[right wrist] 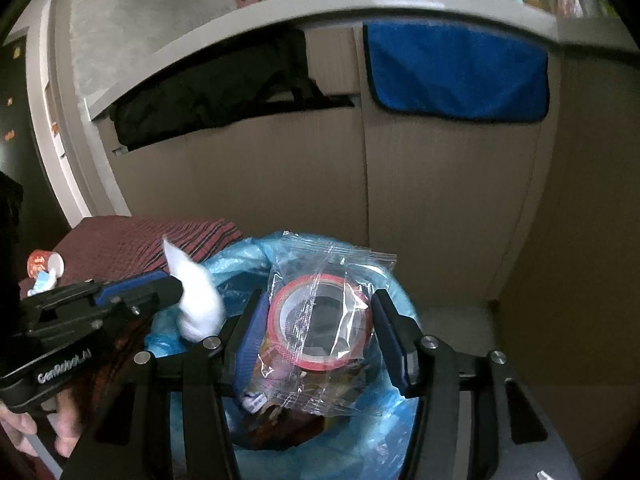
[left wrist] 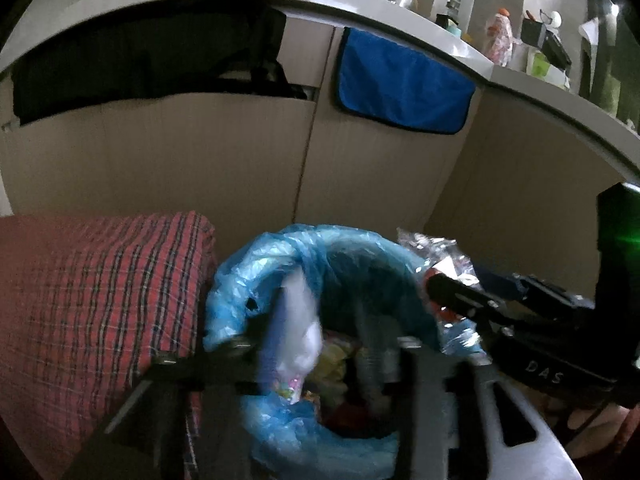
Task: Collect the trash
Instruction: 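Open both tools to drop the tissue and tape roll into the bin, then move both tools back over the red cup and tissues on the bed, then grasp the red paper cup with the left tool while the right grasps the tissue bundle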
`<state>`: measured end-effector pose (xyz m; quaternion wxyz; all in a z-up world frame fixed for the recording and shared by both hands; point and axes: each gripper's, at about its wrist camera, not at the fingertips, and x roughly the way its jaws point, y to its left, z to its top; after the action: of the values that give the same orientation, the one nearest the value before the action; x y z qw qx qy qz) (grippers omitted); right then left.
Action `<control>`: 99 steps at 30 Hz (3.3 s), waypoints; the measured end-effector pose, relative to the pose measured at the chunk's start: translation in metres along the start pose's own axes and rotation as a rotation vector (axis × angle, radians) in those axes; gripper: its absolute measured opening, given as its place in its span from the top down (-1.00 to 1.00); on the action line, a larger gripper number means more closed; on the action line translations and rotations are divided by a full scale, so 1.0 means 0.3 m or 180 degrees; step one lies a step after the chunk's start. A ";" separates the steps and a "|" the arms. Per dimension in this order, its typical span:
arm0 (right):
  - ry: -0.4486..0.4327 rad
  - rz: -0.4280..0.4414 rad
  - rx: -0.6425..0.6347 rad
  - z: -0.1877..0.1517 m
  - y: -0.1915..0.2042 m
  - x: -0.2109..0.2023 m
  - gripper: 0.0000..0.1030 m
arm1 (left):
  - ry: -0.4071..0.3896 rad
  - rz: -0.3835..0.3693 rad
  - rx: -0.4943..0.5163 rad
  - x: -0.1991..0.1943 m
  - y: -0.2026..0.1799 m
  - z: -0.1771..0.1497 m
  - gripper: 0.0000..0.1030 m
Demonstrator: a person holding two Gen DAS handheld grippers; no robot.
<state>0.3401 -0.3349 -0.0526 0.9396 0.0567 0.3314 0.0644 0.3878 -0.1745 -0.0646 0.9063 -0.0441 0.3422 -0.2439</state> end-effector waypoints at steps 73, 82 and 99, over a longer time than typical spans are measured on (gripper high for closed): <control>0.0896 0.1109 -0.1782 -0.149 1.499 0.304 0.07 | -0.0643 0.1511 -0.1352 -0.980 1.191 -0.422 -0.33; 0.0790 0.1212 -0.1708 -0.129 1.382 0.202 0.28 | -0.0514 0.1103 -0.1312 -0.859 1.210 -0.298 -0.30; 0.0624 0.0985 -0.1155 -0.044 1.056 0.097 0.29 | -0.0223 0.0731 -0.1489 -0.625 1.286 -0.163 0.02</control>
<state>0.3278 -0.0174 -0.0335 0.8767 -0.0693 0.3912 0.2710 0.3941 0.2568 -0.0849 0.9046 -0.2217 0.3604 -0.0520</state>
